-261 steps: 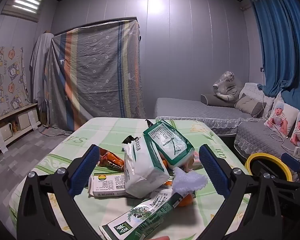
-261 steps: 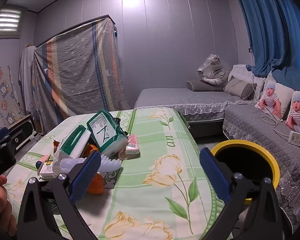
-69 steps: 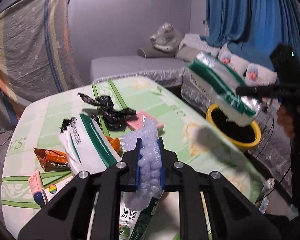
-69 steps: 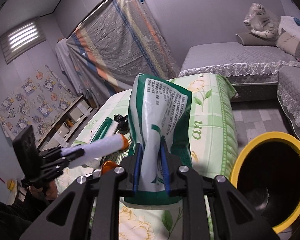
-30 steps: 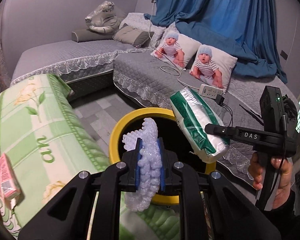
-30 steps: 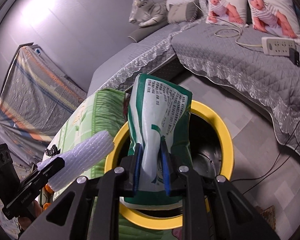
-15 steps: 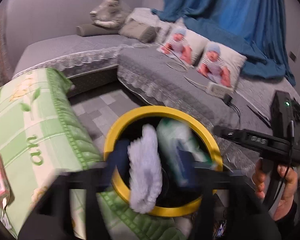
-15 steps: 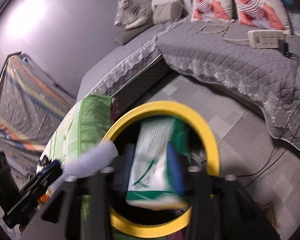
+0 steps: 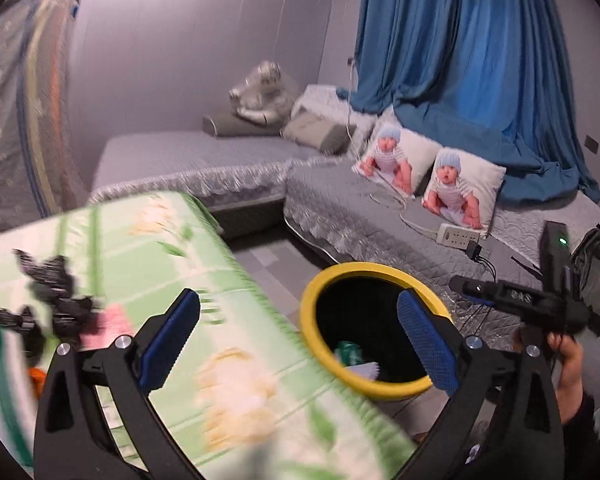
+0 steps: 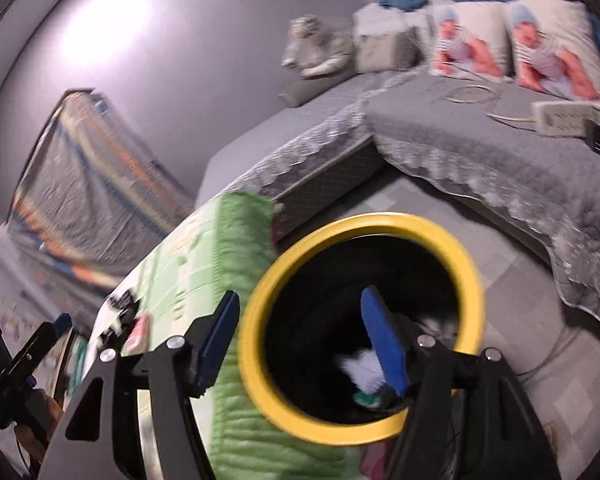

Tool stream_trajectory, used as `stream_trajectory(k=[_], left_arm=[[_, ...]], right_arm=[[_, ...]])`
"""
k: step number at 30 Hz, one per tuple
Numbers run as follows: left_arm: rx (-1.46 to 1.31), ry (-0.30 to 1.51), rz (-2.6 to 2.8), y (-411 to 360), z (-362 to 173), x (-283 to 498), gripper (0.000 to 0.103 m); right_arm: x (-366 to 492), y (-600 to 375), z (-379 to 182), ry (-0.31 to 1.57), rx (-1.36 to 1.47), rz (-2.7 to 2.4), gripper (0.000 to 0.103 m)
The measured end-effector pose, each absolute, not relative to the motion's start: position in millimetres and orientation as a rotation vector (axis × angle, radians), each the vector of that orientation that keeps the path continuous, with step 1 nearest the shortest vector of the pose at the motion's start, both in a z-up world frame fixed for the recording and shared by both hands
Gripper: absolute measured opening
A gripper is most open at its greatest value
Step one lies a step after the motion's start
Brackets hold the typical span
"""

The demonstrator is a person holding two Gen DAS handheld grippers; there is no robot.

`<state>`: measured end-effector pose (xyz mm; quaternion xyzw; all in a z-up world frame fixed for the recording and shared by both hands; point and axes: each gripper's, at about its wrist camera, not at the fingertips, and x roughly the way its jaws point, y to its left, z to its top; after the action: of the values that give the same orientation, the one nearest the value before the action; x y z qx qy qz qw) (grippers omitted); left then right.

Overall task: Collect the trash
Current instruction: 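Grasp the green milk carton with the left gripper while the right grasps the white tissue pack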

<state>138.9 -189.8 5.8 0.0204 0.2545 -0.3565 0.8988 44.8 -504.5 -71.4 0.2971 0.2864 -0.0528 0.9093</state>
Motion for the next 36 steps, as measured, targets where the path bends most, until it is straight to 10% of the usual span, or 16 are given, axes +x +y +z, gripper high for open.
stream_trajectory(k=[14,36], left_arm=[[0.118,0.528,-0.603,25.9,-27.9,49.6,0.095],[0.102,0.817,-0.685,56.8,-124.4,78.3,0.093]], right_arm=[[97.6,-369.2,-35.1,0.64,0.422,0.167,0.066],[118.6,-271.5,-21.3,0.71,0.253,0.325,0.066]])
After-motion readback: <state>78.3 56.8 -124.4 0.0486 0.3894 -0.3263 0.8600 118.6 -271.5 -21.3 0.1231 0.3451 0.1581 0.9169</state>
